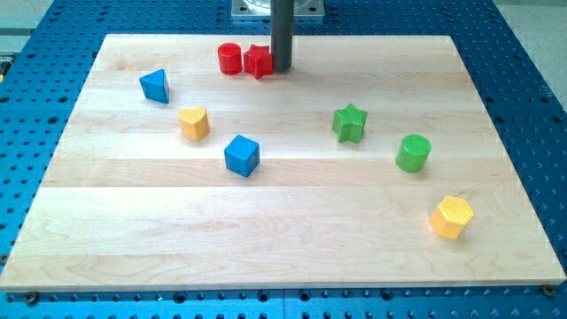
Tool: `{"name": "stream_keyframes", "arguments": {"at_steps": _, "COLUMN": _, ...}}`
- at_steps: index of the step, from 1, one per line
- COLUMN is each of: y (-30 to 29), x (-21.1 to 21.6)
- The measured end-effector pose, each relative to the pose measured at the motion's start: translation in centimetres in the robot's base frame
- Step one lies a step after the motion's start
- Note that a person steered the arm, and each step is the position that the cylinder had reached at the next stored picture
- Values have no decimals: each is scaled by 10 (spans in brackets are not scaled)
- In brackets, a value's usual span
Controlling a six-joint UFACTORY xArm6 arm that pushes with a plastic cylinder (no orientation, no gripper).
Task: Place your arm at the center right of the board
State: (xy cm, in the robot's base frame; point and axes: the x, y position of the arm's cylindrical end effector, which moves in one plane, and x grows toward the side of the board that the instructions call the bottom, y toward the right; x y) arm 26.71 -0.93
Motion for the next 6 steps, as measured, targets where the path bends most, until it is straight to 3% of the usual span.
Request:
{"name": "stream_keyframes", "arguments": {"at_steps": 2, "y": 37, "x": 41}}
{"name": "stream_keyframes", "arguments": {"at_steps": 3, "y": 111, "x": 45}}
{"name": "stream_keyframes", "arguments": {"at_steps": 4, "y": 109, "x": 60}}
{"name": "stream_keyframes", "arguments": {"at_steps": 5, "y": 165, "x": 86}}
{"name": "stream_keyframes", "arguments": {"at_steps": 6, "y": 165, "x": 88}}
